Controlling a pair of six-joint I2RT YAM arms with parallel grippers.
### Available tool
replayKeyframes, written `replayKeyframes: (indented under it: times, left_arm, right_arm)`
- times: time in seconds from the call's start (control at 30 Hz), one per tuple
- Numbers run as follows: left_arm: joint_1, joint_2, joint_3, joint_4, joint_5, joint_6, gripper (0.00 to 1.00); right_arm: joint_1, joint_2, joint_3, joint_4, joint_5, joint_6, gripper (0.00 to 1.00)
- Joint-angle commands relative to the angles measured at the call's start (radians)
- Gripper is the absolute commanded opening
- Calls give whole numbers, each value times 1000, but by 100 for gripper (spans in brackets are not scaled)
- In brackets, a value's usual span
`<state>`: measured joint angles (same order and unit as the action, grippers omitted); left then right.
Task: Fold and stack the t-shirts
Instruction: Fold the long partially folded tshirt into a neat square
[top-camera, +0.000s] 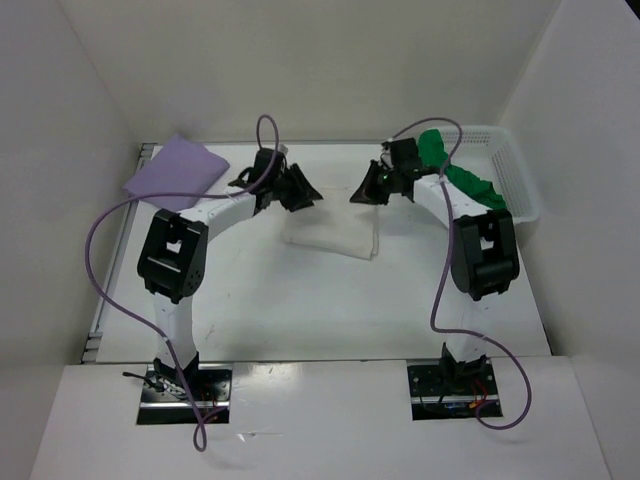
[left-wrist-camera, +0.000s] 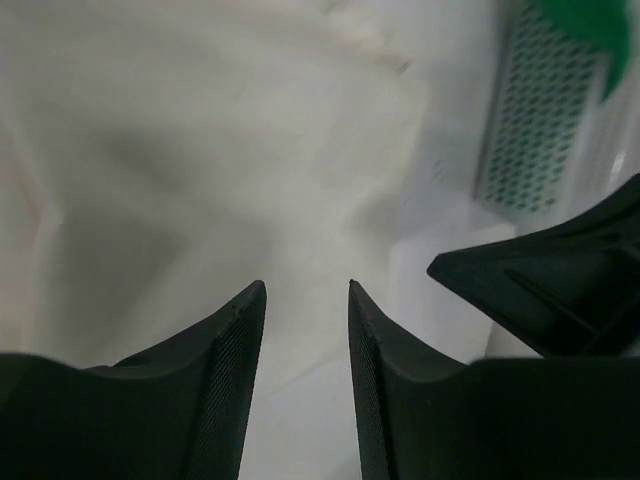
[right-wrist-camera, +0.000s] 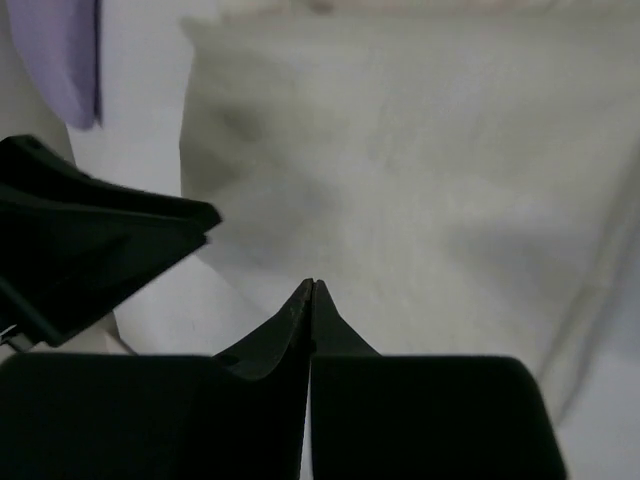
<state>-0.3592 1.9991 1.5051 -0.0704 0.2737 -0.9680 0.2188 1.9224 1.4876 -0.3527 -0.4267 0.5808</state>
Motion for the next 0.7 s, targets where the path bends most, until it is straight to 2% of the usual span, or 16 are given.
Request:
replayKeyframes:
  times: [0.0, 0.1, 0.3, 0.53, 0.67]
  left_arm:
    - [19, -11, -137, 64, 42, 18, 46]
    - [19, -22, -202, 64, 32, 32, 46]
    - [28, -71, -312, 106, 21, 32, 45]
    - [48, -196, -433, 115, -1, 41, 64]
    - [58, -279, -433, 55, -50, 81, 75]
  right_arm:
    - [54, -13, -116, 98, -93, 34, 1]
    - [54, -2, -199, 132, -118, 50, 1]
    - [54, 9, -329, 179, -66, 59, 1]
    - [54, -23, -375, 159, -15, 59, 1]
    - [54, -60, -376, 130, 5, 59, 1]
